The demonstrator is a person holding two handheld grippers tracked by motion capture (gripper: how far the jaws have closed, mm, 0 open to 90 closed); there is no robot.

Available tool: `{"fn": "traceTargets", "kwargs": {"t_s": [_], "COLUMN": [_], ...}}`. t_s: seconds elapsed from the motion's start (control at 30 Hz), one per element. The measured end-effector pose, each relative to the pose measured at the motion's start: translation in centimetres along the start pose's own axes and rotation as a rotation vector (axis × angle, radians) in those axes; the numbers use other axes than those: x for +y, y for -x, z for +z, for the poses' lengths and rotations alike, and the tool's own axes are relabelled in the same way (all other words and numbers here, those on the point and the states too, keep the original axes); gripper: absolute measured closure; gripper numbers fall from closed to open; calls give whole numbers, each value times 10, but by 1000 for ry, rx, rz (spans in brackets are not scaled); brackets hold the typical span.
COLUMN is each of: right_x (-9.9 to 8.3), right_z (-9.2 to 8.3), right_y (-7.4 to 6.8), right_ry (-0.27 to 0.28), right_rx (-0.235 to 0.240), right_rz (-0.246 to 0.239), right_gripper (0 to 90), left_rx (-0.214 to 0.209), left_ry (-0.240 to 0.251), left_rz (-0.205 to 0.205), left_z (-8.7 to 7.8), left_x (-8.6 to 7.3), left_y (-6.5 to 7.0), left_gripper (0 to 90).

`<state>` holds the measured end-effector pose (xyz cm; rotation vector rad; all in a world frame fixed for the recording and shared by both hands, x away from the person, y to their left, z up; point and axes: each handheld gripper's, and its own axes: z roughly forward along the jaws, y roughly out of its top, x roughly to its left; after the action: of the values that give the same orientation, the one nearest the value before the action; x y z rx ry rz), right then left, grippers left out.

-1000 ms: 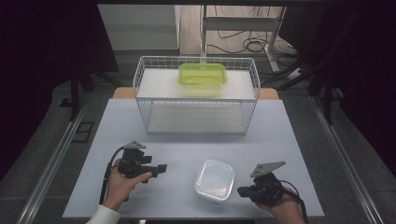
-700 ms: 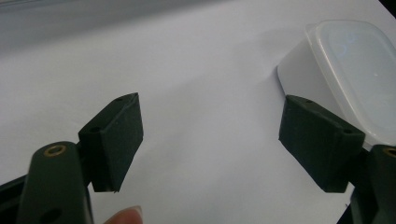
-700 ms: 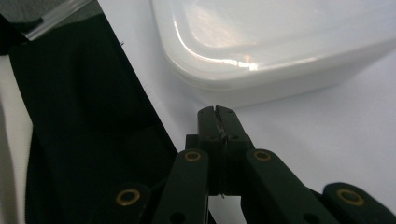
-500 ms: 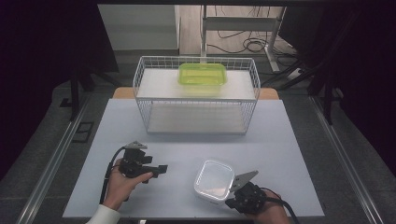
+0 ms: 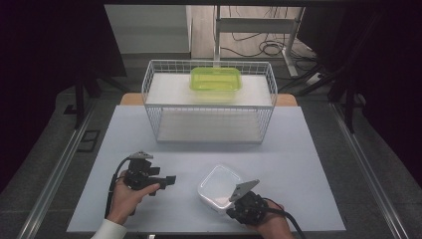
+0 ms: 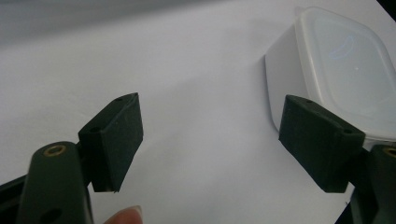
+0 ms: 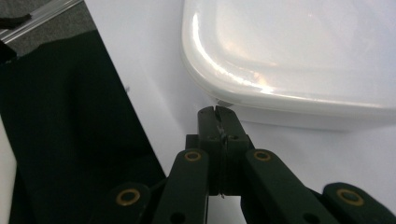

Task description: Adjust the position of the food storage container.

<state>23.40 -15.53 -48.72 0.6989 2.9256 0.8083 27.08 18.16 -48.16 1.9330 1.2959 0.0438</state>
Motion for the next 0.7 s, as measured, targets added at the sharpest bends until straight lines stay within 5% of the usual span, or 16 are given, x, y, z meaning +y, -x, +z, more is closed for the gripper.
{"fn": "traceTargets", "kwargs": {"t_s": [0.33,0.7], "right_x": [21,45], "right_z": [20,44], "right_y": [-3,-10], "right_ry": [29,66], "right_rx": [-48,-42], "right_rz": [19,34], "right_gripper": [889,889], "left_rx": [-4,-2], "left_ry": [8,13], "left_rz": [-16,-29], "left_z": [-1,-1], "left_x": [0,-1], "left_y": [-4,-6], "left_gripper": [212,214]}}
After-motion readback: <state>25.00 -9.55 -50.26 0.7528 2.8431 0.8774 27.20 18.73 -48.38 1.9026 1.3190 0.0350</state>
